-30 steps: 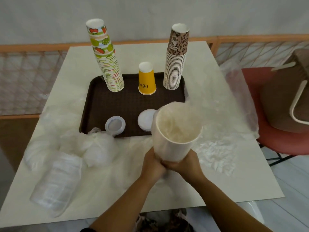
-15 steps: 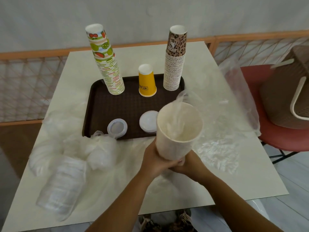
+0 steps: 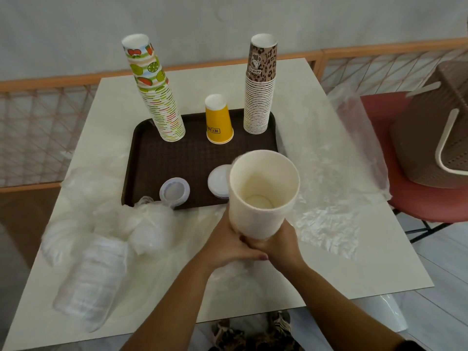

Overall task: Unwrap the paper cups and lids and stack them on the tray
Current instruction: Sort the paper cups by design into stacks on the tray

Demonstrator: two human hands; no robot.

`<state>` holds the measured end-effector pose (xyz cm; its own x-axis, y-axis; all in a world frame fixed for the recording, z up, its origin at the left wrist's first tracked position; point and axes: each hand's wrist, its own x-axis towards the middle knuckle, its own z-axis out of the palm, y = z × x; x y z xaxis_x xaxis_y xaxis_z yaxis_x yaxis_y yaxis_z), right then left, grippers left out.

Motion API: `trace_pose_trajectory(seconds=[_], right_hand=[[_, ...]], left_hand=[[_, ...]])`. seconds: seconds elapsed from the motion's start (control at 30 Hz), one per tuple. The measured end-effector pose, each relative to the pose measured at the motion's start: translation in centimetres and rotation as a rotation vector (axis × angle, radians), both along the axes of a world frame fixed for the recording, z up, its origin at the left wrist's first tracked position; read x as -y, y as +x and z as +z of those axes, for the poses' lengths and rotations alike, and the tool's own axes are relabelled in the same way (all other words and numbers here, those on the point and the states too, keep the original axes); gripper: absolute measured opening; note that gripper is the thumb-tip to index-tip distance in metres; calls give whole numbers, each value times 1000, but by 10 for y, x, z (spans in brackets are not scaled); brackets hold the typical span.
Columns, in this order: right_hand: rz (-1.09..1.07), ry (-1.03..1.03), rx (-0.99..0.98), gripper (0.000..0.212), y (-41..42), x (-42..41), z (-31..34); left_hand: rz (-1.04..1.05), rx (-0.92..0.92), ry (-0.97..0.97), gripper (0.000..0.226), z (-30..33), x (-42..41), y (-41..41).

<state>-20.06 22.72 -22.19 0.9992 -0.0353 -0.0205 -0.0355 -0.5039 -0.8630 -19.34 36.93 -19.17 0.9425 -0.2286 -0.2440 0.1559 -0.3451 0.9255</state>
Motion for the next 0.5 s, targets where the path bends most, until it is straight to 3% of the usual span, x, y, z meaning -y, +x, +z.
trace_pose_trajectory(seconds=[0.03, 0.1, 0.23, 0.4, 0.5], right_hand=[[1, -13, 9, 62, 0, -1, -6], [38, 20, -31, 53, 0, -1, -12], [144, -79, -87, 59, 3, 5, -12], [244, 154, -89, 95, -5, 22, 22], [294, 238, -29, 102, -12, 22, 41]], left_hand=[[26, 19, -25, 101, 4, -1, -1], [91, 45, -64, 105, 17, 1, -3], [210, 52, -32, 75, 22, 8, -2], [250, -19, 21, 60, 6, 10, -6], [213, -34, 93, 55, -1, 15, -4]])
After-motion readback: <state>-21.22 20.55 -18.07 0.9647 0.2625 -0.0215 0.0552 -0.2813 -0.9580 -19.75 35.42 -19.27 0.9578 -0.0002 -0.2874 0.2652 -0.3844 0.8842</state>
